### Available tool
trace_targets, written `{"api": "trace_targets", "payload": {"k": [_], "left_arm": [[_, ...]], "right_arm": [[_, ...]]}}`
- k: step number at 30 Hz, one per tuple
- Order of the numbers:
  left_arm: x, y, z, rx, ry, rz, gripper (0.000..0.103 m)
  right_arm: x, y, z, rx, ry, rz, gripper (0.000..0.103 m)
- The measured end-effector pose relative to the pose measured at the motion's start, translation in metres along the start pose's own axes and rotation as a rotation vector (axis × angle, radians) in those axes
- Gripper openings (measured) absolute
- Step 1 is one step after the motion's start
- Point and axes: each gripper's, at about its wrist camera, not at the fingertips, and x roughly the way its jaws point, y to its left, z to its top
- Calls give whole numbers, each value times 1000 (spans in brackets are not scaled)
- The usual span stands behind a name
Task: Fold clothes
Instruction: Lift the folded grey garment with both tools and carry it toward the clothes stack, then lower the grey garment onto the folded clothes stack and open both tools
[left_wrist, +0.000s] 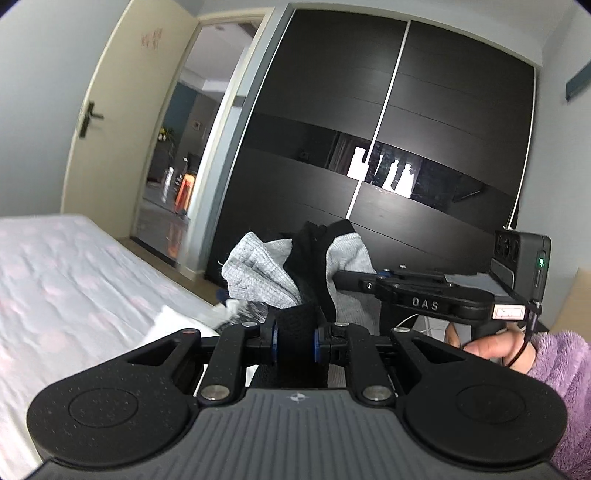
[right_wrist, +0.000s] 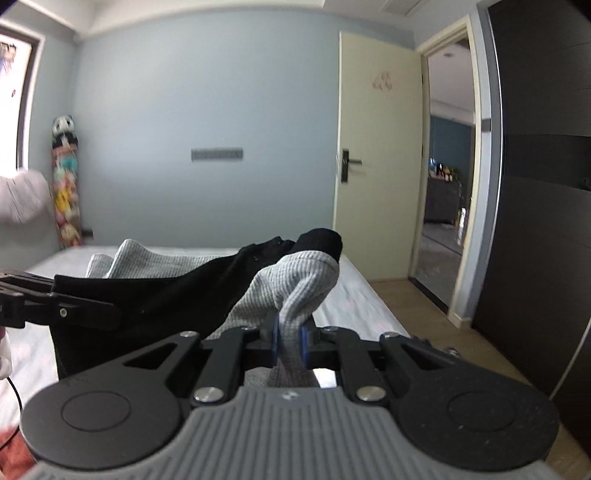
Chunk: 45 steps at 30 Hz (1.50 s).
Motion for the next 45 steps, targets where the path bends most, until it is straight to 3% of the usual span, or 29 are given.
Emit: {"api": "trace_targets", "payload": {"k": [5, 10, 20, 25, 34, 41, 45], "left_arm": [[48, 33, -21, -41, 69, 42, 14], [82, 75, -18, -82, 118, 83, 13], [112, 134, -17, -141, 191, 155, 14], [125, 162, -30, -180, 243, 190, 13], [134, 187, -52, -222, 316, 235, 14], [133, 187, -55, -220, 323, 247, 14], [132, 184, -54, -215, 323, 254, 14]], "right_arm": [[51, -20, -15, -9, 94, -10, 13], [112, -23, -22, -30, 157, 7, 13], [214, -20, -20, -71, 314, 77, 13], [259, -22, -35, -59, 392, 96, 13], [303, -22, -60, -32, 478, 100, 15], [320, -19, -65, 13, 474, 64, 29], [331, -36, -61, 216, 496, 82, 41]]}}
